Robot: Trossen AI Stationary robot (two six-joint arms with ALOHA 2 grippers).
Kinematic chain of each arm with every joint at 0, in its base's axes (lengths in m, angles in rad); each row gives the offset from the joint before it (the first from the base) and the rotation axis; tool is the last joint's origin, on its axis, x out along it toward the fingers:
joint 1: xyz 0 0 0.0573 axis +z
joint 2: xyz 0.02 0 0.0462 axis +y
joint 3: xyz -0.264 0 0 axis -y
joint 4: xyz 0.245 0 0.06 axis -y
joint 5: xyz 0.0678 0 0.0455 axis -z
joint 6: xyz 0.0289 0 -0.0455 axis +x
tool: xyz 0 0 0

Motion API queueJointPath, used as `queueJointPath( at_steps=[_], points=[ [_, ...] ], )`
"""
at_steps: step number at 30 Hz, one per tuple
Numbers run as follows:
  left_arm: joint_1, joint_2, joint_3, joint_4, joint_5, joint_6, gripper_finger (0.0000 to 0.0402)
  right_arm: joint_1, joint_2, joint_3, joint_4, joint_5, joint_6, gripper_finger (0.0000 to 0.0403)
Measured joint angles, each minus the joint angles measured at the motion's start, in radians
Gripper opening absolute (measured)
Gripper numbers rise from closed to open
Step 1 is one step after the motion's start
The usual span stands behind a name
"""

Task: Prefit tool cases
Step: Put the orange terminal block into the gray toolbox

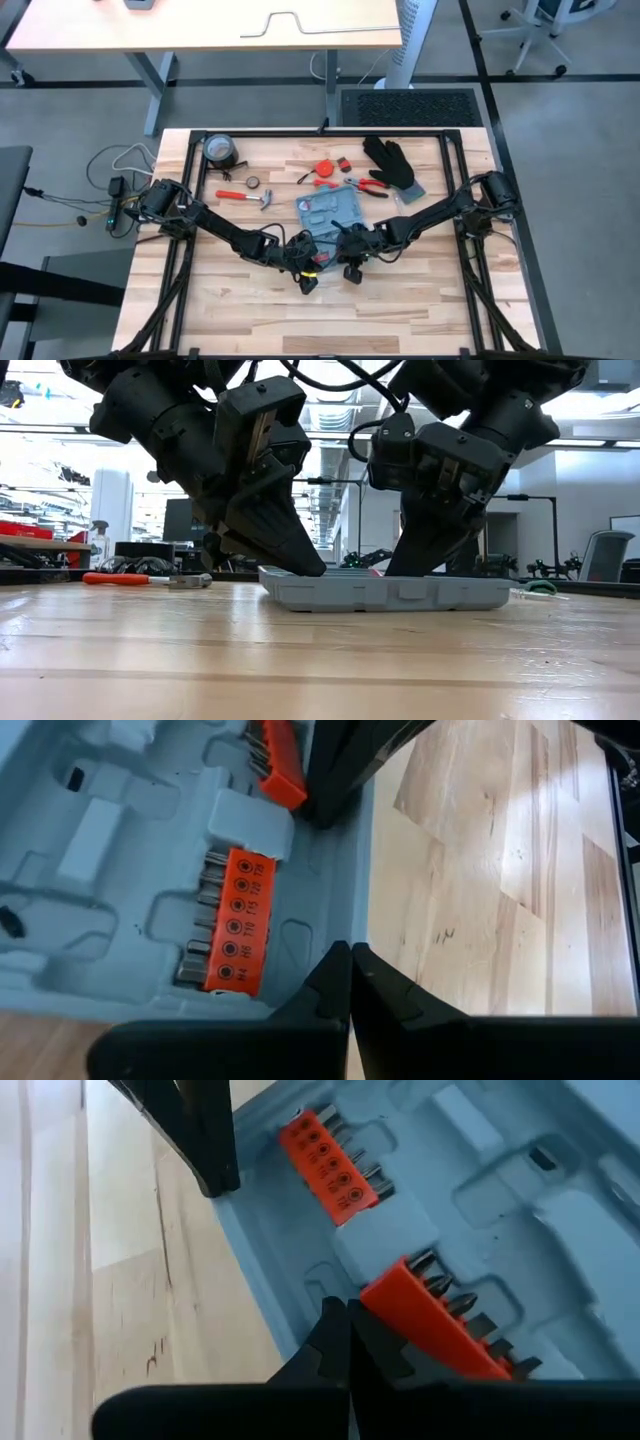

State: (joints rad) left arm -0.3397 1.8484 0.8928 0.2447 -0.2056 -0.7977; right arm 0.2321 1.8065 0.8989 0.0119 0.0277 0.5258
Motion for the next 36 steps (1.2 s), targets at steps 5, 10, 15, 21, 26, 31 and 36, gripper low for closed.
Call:
queueJointPath(
  at_steps=[5,10,15,21,26,31,36],
  points=[
    [-0.001,0.0,0.0,-0.001,-0.001,-0.004,0.0,0.004,-0.006,0.0,-0.003,-0.012,0.0,0.0],
    [-0.002,0.0,0.0,-0.002,0.0,-0.004,0.0,0.008,-0.028,-0.001,-0.009,-0.029,0.039,0.0],
    [-0.002,0.001,0.0,-0.002,0.001,-0.001,0.0,-0.026,-0.079,-0.028,0.145,-0.059,0.142,0.0],
    [-0.002,0.001,0.0,-0.001,0.001,0.003,0.0,-0.093,-0.107,-0.125,0.391,-0.117,0.285,0.0],
    [-0.002,0.002,0.0,0.0,0.0,0.007,0.0,-0.049,-0.107,-0.117,0.224,-0.141,0.215,0.0],
    [-0.002,0.002,0.0,0.0,0.0,0.007,0.0,0.001,-0.107,-0.092,0.109,-0.135,0.165,0.0],
    [-0.002,0.002,0.0,0.0,0.0,0.015,0.0,0.002,-0.1,-0.092,0.048,-0.097,0.157,0.0]
  ],
)
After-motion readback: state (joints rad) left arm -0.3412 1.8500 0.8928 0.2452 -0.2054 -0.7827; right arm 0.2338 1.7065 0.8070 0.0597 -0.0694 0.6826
